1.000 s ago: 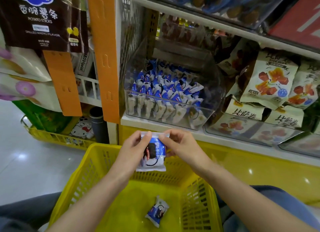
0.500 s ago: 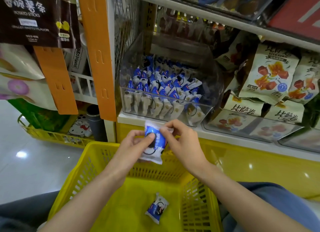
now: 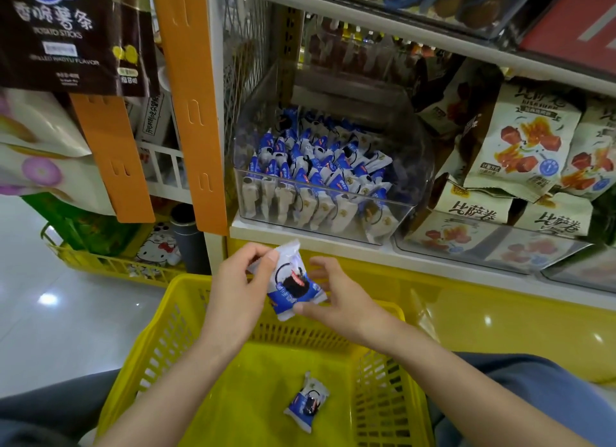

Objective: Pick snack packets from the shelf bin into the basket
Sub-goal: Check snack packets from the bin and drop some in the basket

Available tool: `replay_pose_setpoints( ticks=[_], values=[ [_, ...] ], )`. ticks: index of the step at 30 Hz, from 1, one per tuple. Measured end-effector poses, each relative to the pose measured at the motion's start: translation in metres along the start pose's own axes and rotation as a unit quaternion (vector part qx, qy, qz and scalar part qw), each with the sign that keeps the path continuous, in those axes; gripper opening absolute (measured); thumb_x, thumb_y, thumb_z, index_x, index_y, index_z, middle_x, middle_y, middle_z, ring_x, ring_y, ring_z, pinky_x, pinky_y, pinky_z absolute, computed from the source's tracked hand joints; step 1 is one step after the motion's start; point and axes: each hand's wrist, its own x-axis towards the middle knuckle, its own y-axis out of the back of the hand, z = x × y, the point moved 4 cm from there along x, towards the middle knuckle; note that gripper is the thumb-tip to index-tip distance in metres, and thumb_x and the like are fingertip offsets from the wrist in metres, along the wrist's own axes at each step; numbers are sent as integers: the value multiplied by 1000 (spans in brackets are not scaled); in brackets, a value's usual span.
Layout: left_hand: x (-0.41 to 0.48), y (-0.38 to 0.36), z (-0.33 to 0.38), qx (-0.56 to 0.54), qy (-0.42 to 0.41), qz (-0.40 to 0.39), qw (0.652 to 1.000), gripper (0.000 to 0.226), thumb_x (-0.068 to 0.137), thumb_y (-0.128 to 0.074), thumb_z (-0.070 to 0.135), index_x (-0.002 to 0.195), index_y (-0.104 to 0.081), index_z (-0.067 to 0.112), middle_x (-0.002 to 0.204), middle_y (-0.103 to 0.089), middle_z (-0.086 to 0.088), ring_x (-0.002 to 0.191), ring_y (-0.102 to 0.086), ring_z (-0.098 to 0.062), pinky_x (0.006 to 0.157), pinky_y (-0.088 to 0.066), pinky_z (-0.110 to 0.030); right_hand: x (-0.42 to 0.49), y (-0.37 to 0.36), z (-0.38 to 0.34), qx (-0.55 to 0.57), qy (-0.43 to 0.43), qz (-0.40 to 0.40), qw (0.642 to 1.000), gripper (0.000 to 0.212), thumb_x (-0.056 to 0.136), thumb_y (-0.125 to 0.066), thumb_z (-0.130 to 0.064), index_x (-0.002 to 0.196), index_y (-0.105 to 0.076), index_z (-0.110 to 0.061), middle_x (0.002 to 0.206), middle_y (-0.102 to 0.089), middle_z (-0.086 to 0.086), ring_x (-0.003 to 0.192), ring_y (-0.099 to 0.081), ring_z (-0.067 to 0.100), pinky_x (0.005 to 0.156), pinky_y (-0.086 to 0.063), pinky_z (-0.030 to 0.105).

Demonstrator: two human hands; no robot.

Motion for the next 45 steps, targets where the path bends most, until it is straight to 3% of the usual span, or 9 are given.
replay_pose_setpoints(
  ticks=[8,17,22,25,30,35,38,42,45],
  values=[
    [-8,-9,6,78,-72,-57,993,19,90,-56,20,72,-58,23,67,-61,5,69,-55,-8,56,-38,-14,-4,15,-18,54,151,132,978,5,86,-64,-23,89,-63,-27,79,-67,-11,74,-61,-1,67,-48,14],
    [-5,-13,3,-58,45,-82,994,20,89,-56,16,70,-54,12,63,-56,3,54,-51,3,49,-39,-10,-15,18,-28,-147,236,214,936,11,88,-59,-32,91,-64,-22,85,-64,-13,76,-59,4,65,-51,29],
    [-4,-10,-2,-21,46,-49,998,12,89,-58,19,81,-50,23,79,-59,3,74,-59,-11,67,-49,-24,-12,27,-23,-45,185,253,949,3,87,-60,-28,85,-60,-28,76,-64,-13,75,-61,2,60,-48,20],
    [-5,-7,-4,77,19,-60,995,16,92,-51,21,77,-52,26,76,-59,8,70,-57,-10,62,-43,-16,-12,34,-24,68,184,273,942,15,87,-62,-20,82,-56,-33,79,-63,-11,79,-60,-1,61,-47,13],
    [-2,-15,-6,-197,253,-100,942,47,98,-25,40,85,-63,16,72,-70,-2,65,-64,-17,60,-52,-27,-17,33,-32,22,278,217,936,10,85,-64,-8,89,-65,-17,99,-61,-6,97,-57,1,83,-49,18],
    [1,-7,-2,-315,216,-77,921,33,92,-45,37,100,-68,15,93,-73,-5,84,-69,-14,67,-56,-26,-18,24,-34,-144,331,190,913,9,82,-65,-10,90,-68,-11,110,-59,6,104,-49,12,87,-41,22],
    [2,-4,-1,-302,181,-61,934,22,91,-51,25,99,-69,15,95,-73,-4,84,-68,-10,70,-54,-24,-16,21,-33,-128,311,162,927,15,85,-64,-18,99,-67,-16,115,-56,2,108,-49,8,91,-39,17],
    [0,-5,-1,-259,157,-62,951,22,93,-50,22,90,-71,27,92,-74,5,84,-68,-8,73,-53,-25,-11,19,-27,87,166,136,973,29,89,-58,-26,116,-48,-27,115,-56,-9,101,-56,-2,83,-49,16],
    [-3,-11,6,-224,107,-114,962,19,93,-50,19,99,-67,27,95,-73,6,88,-68,-9,65,-53,-17,-6,17,-23,223,79,92,967,20,92,-53,-18,112,-51,-23,111,-62,-5,91,-62,1,74,-51,16]
  ],
)
